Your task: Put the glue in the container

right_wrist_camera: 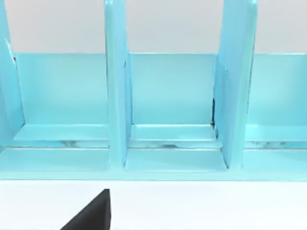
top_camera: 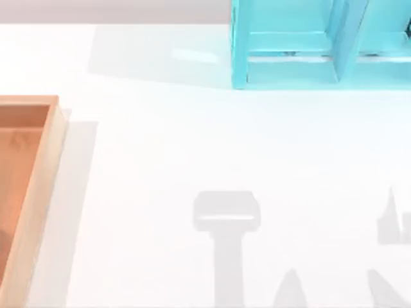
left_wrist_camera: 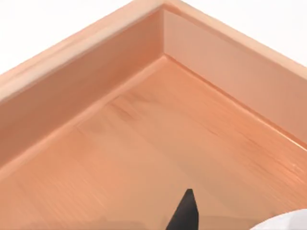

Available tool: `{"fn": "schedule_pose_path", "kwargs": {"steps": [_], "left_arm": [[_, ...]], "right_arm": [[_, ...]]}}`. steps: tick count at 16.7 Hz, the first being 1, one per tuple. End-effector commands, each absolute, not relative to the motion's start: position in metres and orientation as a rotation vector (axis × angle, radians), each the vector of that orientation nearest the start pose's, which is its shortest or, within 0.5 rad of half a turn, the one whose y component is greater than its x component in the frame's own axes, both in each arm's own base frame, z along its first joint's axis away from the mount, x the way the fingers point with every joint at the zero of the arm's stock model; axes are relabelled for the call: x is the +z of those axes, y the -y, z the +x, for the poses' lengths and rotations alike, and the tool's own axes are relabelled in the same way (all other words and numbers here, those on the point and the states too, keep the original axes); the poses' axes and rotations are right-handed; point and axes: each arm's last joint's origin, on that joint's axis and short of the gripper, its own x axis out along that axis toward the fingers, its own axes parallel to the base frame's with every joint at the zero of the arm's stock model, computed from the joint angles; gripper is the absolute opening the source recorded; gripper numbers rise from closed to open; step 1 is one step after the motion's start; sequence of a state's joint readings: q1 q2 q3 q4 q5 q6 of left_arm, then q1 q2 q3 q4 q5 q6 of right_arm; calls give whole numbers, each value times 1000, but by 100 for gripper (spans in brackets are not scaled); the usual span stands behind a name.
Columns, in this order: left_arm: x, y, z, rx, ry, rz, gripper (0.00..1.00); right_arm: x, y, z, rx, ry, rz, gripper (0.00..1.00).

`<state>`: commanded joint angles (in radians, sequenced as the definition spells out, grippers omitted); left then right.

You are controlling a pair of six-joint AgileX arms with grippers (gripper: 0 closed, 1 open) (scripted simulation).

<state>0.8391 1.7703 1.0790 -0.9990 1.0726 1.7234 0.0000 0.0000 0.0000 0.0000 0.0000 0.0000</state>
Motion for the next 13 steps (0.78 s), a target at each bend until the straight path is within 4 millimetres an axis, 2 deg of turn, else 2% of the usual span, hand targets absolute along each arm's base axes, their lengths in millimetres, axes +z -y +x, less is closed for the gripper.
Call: {"fn": "schedule_pose_path", "kwargs": {"steps": [9,13], "left_arm": [[134,-177,241,-778,-459,211,0],[129,-173,244,-779,-457,207,0]], "right_arm": [[160,1,106,0,0,0,100],[160,1,106,0,0,0,100]]}}
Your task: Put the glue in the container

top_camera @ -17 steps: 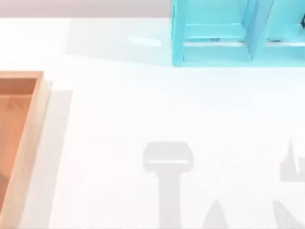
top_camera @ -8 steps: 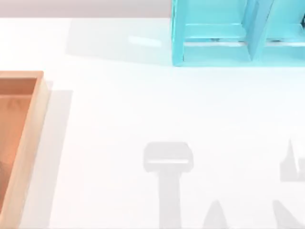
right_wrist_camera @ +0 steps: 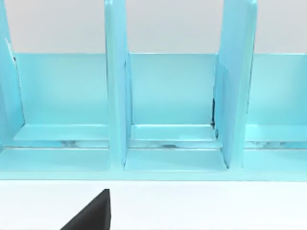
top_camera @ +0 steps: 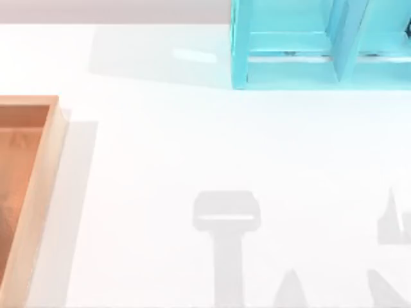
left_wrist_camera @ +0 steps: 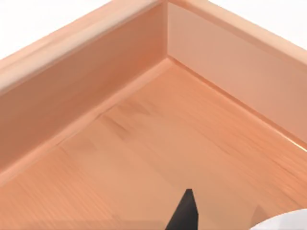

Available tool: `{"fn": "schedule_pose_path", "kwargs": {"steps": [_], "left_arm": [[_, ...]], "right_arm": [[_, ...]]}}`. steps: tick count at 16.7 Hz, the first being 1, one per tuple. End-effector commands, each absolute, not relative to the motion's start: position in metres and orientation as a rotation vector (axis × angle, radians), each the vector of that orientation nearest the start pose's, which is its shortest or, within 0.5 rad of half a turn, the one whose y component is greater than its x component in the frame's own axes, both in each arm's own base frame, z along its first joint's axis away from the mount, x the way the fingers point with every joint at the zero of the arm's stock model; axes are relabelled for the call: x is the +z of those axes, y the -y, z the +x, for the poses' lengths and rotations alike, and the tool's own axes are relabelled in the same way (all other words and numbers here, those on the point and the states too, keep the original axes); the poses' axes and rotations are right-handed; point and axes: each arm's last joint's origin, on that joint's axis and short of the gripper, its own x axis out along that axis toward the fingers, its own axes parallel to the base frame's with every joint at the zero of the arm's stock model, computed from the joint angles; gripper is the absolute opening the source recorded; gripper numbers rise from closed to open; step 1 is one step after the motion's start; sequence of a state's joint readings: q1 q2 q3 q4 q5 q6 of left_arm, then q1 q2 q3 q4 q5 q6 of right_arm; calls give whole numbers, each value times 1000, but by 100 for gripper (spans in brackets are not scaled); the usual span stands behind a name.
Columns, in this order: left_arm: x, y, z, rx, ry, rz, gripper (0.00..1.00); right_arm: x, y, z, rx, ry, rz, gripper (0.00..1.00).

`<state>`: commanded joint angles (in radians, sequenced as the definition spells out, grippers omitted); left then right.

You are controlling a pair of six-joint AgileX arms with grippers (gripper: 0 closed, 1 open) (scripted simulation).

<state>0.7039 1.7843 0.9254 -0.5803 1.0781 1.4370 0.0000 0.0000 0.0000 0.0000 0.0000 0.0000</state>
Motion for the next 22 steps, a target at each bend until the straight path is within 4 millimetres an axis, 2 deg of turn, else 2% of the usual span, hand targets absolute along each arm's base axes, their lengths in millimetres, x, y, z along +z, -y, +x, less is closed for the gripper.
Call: {"fn": "schedule_pose_path", "kwargs": {"steps": [3,16,22], "left_arm": [[129,-173,244,-779,-457,207,0],[129,-173,244,-779,-457,207,98],[129,-173,244,-779,-457,207,100]], "right_arm": [[160,1,106,0,0,0,100],[160,1,106,0,0,0,100],[160,1,106,0,0,0,100]]}}
